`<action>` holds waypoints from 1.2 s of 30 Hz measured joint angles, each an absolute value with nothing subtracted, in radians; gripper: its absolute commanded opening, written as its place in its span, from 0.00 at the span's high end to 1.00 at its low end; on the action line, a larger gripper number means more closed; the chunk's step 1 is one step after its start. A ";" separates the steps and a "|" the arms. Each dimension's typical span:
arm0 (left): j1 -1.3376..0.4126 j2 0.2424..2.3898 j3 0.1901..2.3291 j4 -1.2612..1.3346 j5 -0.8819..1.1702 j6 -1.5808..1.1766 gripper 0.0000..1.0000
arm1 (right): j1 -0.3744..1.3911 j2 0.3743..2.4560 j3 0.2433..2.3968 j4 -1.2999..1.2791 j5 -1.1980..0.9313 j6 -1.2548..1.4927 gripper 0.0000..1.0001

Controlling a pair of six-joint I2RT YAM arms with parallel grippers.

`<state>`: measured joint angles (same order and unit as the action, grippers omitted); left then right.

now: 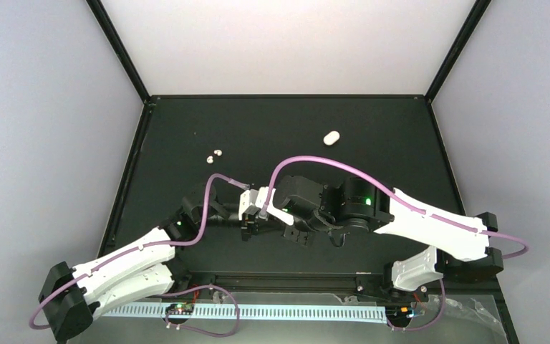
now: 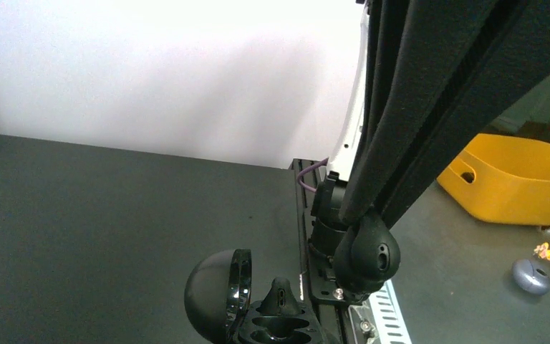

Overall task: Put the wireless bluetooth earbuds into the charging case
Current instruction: Place the earbud in the charging case.

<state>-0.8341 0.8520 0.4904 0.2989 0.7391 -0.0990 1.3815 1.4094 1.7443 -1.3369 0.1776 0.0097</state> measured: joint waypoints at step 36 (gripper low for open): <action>-0.842 0.797 0.489 0.307 0.734 -0.109 0.98 | 1.386 1.469 1.776 -1.289 0.249 0.009 0.99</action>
<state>-0.8421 0.7975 0.4889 0.3069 0.7338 -0.1089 1.3861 1.4693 1.7763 -1.2892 0.2489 0.0086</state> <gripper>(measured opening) 0.221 0.011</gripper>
